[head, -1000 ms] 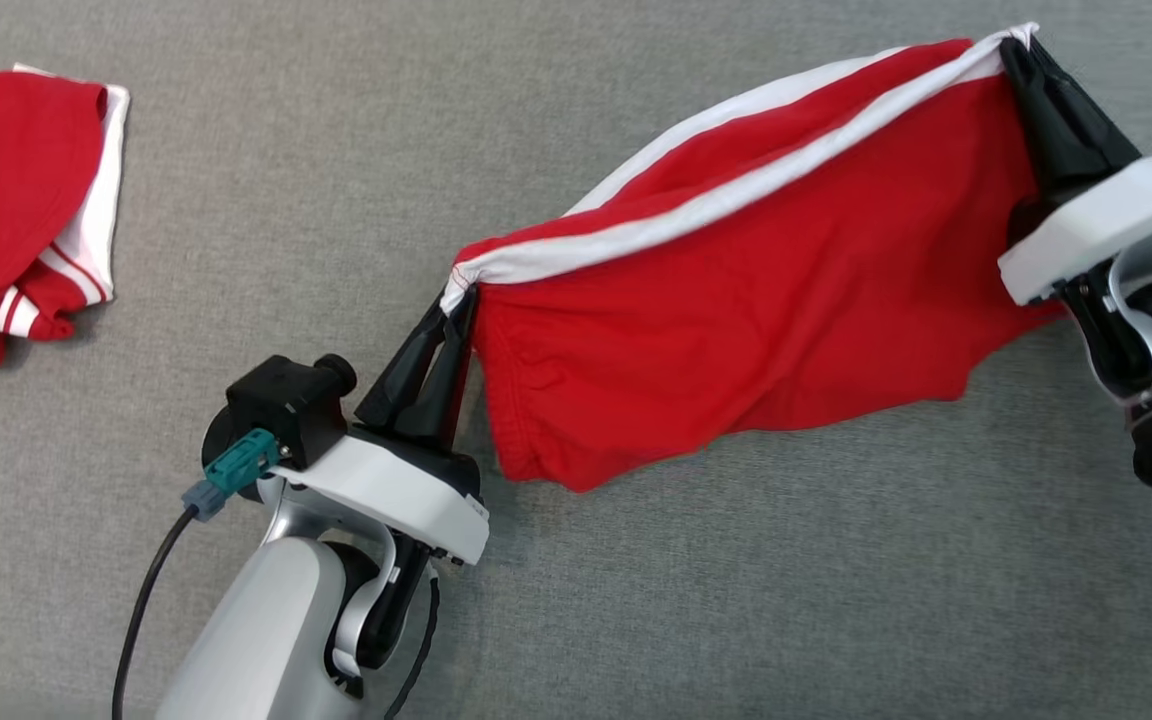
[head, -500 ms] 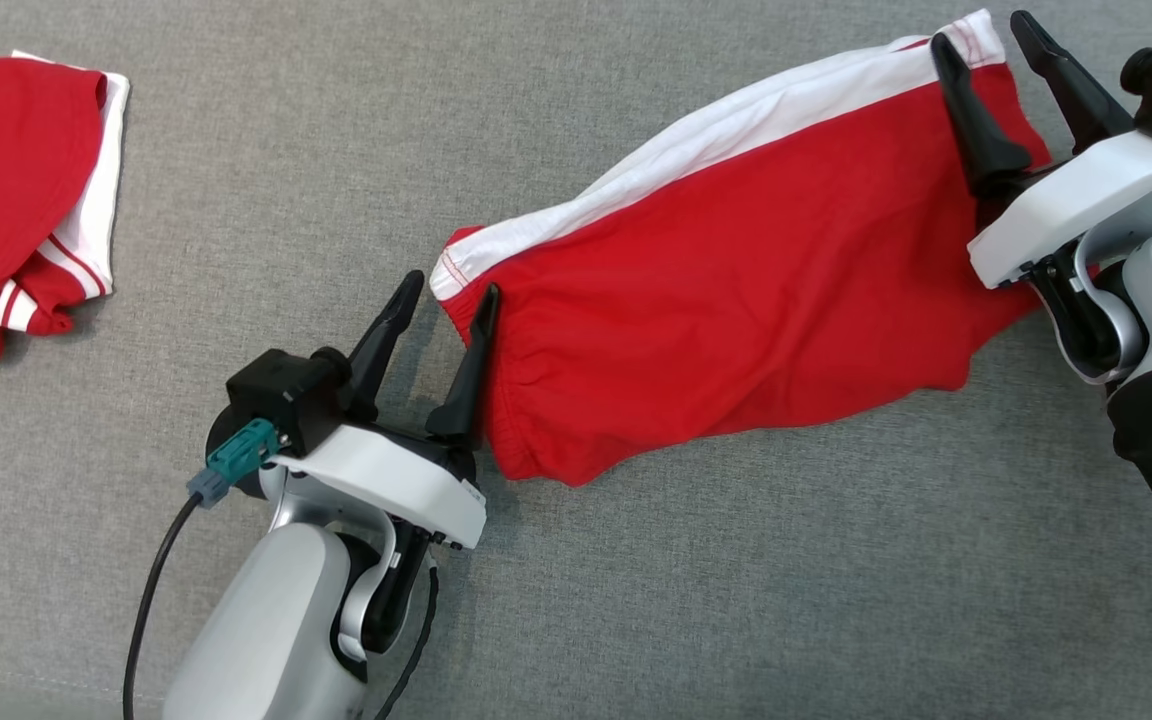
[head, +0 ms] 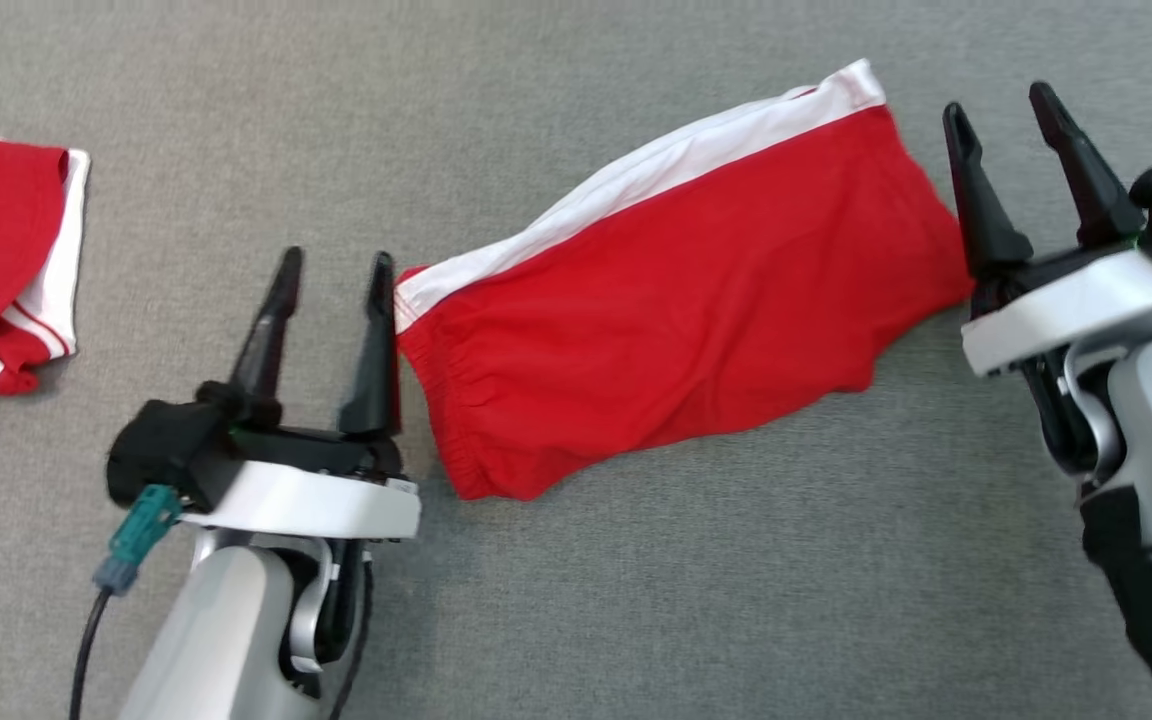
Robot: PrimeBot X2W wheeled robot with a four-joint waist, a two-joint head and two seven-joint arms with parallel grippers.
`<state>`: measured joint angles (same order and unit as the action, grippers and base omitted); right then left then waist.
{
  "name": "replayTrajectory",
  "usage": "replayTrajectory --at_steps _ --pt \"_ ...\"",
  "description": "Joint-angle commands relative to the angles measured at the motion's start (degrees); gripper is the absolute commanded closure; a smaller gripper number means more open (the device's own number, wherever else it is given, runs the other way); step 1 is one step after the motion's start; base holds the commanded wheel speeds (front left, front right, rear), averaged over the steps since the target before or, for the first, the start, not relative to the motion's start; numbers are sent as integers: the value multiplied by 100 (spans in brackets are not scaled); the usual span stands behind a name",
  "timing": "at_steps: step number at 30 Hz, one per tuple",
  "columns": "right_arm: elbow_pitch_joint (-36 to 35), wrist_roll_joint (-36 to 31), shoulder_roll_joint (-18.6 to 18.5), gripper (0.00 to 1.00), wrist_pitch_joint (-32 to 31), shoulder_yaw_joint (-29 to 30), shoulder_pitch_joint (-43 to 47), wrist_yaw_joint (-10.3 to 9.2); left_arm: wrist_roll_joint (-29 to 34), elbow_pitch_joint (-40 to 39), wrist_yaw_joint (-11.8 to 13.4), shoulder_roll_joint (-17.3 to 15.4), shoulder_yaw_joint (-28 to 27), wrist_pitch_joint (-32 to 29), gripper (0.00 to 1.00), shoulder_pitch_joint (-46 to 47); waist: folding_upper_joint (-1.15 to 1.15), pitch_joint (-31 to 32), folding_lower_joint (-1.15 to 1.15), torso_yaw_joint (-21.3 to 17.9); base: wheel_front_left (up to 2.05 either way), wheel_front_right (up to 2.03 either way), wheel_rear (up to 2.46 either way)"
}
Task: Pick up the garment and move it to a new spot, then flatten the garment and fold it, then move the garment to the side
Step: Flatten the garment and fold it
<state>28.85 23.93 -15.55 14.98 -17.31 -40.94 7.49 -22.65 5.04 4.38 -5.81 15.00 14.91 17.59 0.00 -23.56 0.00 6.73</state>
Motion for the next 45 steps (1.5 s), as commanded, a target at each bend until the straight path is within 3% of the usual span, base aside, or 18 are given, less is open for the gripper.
replayTrajectory --at_steps 1,6,10,20,45 --pt "-142 -121 58 0 25 119 181 2 78 -64 44 -31 -107 31 0 -89 0 144 0 -128 0 0 0" --pt "-749 -471 331 0 27 602 962 2 281 -136 114 -103 -436 31 0 -306 0 406 0 -313 0 0 0" --pt "-1145 -601 498 0 26 838 1562 2 327 -93 26 -180 -598 32 0 -549 0 642 0 -429 0 0 0" --pt "-1733 -719 787 0 27 1084 2772 2 314 110 -58 -359 -736 32 0 -1145 0 1068 0 -649 0 0 0" --pt "-1870 -688 772 0 25 1229 2697 2 275 7 46 -403 -545 -239 0 -1092 0 961 0 -465 0 0 0"
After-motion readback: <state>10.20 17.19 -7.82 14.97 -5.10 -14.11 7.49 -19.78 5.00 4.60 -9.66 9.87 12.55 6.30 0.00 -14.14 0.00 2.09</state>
